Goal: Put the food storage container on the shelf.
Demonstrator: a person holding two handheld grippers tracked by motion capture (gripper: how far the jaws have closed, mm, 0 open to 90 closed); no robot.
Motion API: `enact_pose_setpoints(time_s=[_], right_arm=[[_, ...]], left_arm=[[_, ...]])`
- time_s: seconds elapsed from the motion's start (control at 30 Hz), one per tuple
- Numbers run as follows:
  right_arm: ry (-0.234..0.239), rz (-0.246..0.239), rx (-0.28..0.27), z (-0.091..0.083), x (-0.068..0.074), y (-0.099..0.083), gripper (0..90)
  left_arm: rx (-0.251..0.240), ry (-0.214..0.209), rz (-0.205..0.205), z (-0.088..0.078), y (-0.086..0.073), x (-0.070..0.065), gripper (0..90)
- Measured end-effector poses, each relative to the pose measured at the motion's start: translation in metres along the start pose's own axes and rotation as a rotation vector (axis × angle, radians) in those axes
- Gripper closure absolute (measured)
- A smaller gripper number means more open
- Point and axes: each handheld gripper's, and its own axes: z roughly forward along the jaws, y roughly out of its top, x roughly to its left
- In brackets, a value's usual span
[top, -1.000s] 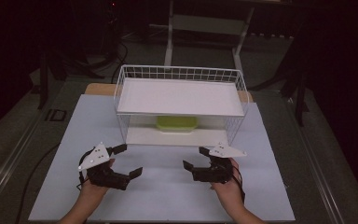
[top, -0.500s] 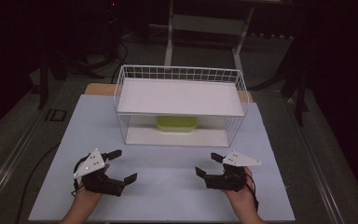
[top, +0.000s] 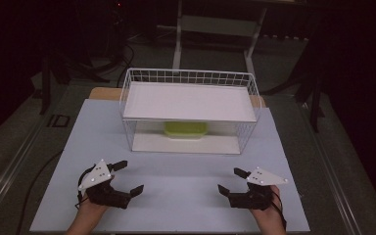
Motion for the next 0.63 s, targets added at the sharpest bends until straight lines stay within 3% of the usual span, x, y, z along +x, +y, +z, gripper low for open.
enact_pose_setpoints(time_s=[0.37, 0.63], right_arm=[[-0.059, 0.023, 0.005, 0.004, -0.016, -0.011, 17.2], [-0.059, 0.042, 0.009, 0.006, -0.019, -0.012, 17.3]], left_arm=[[-0.003, -0.010, -0.002, 0.003, -0.003, 0.000, 0.6], [-0.013, -0.015, -0.017, 0.002, -0.004, 0.001, 0.6]])
